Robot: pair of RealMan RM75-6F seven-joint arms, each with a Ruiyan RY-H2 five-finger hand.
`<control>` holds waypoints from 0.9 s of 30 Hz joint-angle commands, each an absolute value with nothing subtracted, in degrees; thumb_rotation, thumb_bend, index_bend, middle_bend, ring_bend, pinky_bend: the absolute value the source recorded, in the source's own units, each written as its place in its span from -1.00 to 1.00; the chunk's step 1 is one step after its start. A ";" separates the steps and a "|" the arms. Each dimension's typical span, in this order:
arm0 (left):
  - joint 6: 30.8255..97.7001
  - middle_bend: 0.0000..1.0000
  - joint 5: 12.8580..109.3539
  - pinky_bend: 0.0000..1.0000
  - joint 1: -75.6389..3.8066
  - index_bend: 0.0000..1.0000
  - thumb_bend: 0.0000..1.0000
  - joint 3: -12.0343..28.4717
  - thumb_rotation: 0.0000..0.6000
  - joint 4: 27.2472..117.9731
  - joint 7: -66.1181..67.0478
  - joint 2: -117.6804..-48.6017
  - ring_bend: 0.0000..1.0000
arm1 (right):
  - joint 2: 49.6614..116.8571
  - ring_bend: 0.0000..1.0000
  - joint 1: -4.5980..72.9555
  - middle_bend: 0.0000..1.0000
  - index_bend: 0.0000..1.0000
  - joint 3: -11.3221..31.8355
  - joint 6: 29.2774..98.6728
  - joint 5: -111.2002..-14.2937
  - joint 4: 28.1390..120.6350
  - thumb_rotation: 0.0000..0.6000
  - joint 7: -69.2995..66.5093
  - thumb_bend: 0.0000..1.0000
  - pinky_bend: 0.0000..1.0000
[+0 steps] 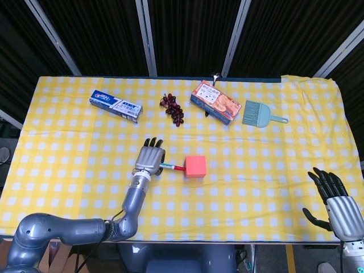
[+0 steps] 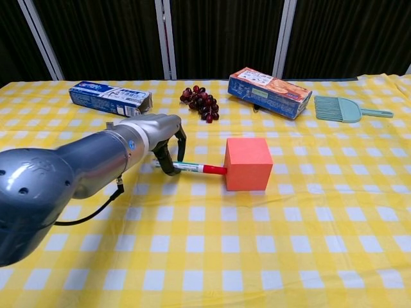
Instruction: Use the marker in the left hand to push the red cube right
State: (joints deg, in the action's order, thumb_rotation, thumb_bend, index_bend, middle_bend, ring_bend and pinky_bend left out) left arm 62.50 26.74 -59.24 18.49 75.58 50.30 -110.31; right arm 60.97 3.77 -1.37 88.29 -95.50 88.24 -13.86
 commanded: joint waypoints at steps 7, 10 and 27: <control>62.14 -0.80 25.64 -0.98 -62.42 0.19 -0.05 20.90 1.00 71.58 51.92 -113.78 -1.00 | 60.83 -1.00 3.66 -1.00 -1.00 -1.39 88.50 -95.54 88.28 1.00 -14.36 -0.32 -0.91; 62.37 -0.79 25.61 -0.98 -63.21 0.19 -0.05 21.41 1.00 70.29 52.29 -114.76 -1.00 | 60.83 -1.00 3.62 -1.00 -1.00 -1.38 88.57 -95.55 88.23 1.00 -14.35 -0.32 -0.91; 61.24 -0.79 25.70 -0.98 -66.53 0.19 -0.05 23.92 1.00 66.57 53.08 -118.53 -1.00 | 60.54 -1.00 3.38 -1.00 -1.00 -1.35 88.78 -95.25 87.97 1.00 -15.53 -0.32 -0.91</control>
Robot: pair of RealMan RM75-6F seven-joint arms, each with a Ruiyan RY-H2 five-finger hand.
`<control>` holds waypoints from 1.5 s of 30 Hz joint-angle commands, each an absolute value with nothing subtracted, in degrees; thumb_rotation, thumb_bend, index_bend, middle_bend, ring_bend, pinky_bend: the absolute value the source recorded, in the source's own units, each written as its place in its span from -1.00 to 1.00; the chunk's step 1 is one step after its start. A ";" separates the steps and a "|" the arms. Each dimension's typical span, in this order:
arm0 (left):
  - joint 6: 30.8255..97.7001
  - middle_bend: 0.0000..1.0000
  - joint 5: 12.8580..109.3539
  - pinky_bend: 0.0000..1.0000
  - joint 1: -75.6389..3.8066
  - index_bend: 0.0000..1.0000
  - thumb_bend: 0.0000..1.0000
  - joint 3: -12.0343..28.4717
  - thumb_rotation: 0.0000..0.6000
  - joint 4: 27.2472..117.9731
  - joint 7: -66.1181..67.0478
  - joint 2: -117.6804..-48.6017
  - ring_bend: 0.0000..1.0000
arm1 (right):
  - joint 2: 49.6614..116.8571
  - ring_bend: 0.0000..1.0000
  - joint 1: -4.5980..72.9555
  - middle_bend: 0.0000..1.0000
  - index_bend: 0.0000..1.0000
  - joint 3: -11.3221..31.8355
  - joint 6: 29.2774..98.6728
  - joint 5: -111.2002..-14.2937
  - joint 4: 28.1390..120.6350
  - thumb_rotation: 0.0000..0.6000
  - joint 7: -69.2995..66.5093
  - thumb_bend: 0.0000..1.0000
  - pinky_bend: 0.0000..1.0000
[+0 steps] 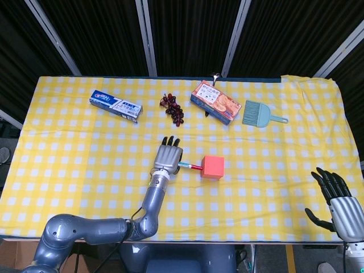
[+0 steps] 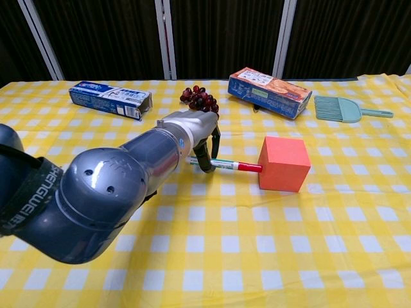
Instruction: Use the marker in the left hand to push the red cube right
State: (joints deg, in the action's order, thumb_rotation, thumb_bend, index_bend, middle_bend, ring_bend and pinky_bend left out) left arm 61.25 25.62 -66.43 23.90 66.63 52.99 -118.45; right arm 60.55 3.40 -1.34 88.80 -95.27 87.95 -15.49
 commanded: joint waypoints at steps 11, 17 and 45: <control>60.39 -0.79 24.89 -0.98 -68.35 0.19 -0.05 25.73 1.00 64.34 53.59 -120.26 -1.00 | 60.55 -1.00 3.33 -1.00 -1.00 -1.35 88.96 -95.45 88.13 1.00 -15.59 -0.32 -0.91; 59.83 -0.79 24.23 -0.98 -70.18 0.19 -0.05 27.15 1.00 62.50 54.04 -122.03 -1.00 | 60.45 -1.00 3.30 -1.00 -1.00 -1.29 88.96 -95.29 88.08 1.00 -15.93 -0.32 -0.91; 62.04 -0.79 24.98 -0.98 -67.25 0.18 -0.05 24.86 1.00 66.15 55.02 -120.13 -1.00 | 60.31 -1.00 2.97 -1.00 -1.00 -1.22 89.42 -95.18 87.76 1.00 -16.39 -0.32 -0.91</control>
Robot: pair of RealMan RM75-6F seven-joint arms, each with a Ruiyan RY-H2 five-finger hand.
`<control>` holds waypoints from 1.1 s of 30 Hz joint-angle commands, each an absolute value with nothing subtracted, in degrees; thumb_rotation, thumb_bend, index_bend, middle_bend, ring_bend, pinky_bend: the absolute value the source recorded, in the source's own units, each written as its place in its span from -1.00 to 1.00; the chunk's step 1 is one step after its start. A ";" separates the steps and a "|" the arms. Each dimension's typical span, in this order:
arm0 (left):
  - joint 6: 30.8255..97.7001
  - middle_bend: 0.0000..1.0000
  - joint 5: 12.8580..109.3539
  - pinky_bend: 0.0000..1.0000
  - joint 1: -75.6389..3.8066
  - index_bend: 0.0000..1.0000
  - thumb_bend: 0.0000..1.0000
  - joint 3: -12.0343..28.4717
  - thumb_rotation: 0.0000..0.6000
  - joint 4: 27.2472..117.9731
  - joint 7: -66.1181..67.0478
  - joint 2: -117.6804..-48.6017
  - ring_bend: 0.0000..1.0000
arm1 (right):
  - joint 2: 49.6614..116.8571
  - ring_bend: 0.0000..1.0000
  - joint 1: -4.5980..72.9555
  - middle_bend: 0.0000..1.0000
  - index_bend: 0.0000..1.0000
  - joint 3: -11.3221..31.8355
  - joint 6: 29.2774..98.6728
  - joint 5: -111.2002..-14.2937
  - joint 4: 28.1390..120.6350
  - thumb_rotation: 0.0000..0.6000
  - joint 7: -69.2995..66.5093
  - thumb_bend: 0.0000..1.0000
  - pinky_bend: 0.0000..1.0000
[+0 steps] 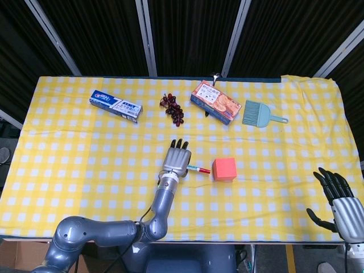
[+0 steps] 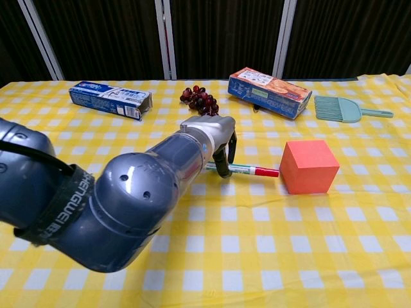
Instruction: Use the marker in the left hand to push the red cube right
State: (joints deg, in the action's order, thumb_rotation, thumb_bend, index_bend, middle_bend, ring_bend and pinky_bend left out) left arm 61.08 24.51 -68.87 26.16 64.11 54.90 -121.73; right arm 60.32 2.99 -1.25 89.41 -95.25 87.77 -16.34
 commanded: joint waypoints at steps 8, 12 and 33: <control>65.14 -0.79 27.14 -0.98 -60.42 0.18 -0.05 20.54 1.00 76.51 53.93 -111.13 -1.00 | 60.37 -1.00 2.87 -1.00 -1.00 -1.19 89.43 -95.09 87.69 1.00 -16.03 -0.32 -0.91; 66.10 -0.79 28.52 -0.98 -57.00 0.18 -0.05 17.87 1.00 81.90 53.21 -105.62 -1.00 | 60.43 -1.00 2.97 -1.00 -1.00 -1.20 89.34 -95.32 87.58 1.00 -15.35 -0.31 -0.91; 66.72 -0.84 34.67 -0.99 -44.32 0.04 -0.17 6.77 1.00 94.39 44.38 -87.35 -1.00 | 61.25 -1.00 3.44 -1.00 -1.00 -1.27 88.38 -95.60 87.94 1.00 -12.61 -0.32 -0.91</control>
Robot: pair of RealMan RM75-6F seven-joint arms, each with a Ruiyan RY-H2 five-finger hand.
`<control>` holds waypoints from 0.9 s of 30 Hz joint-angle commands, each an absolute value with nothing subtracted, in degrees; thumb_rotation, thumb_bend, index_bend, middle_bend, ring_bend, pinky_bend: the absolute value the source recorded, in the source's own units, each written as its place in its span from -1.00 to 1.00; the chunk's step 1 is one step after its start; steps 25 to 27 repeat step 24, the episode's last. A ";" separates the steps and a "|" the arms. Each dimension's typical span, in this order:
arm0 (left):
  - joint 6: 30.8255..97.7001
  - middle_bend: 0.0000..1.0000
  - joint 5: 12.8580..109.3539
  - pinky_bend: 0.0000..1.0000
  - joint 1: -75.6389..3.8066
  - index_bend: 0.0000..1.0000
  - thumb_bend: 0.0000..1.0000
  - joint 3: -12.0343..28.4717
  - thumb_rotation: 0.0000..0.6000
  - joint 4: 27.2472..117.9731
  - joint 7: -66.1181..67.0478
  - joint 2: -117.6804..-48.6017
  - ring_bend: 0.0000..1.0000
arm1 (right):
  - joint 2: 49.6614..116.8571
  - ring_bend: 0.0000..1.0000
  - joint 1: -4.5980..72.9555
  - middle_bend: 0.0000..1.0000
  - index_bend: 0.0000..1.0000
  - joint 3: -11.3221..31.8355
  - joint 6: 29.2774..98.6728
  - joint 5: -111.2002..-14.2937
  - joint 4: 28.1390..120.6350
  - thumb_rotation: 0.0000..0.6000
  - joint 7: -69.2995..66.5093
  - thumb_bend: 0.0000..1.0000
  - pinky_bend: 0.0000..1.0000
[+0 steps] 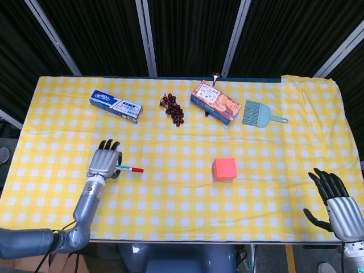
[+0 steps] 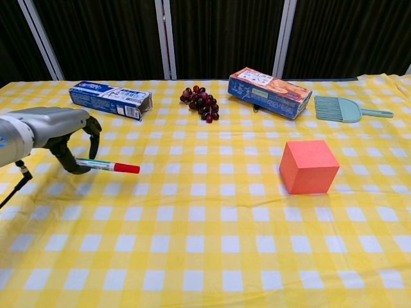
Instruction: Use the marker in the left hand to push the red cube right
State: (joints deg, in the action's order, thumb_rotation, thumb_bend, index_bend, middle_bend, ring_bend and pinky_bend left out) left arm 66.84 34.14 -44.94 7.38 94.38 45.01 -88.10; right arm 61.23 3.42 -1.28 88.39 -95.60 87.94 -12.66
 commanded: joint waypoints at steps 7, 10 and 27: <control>66.40 -0.98 36.49 -1.00 -41.38 -0.54 -0.67 4.92 1.00 95.69 40.95 -82.50 -1.00 | 61.31 -1.00 3.53 -1.00 -1.00 -1.23 88.30 -95.59 87.87 1.00 -12.41 -0.32 -0.91; 66.55 -1.00 37.23 -1.00 -39.81 -0.79 -0.78 4.52 1.00 96.99 38.68 -80.01 -1.00 | 61.34 -1.00 3.48 -1.00 -1.00 -1.27 88.36 -95.63 87.80 1.00 -12.38 -0.32 -0.91; 82.32 -1.00 68.03 -1.00 -23.55 -1.00 -0.82 -6.29 1.00 103.63 19.87 -68.93 -1.00 | 61.84 -1.00 3.44 -1.00 -1.00 -1.26 87.93 -95.30 87.74 1.00 -9.33 -0.32 -0.91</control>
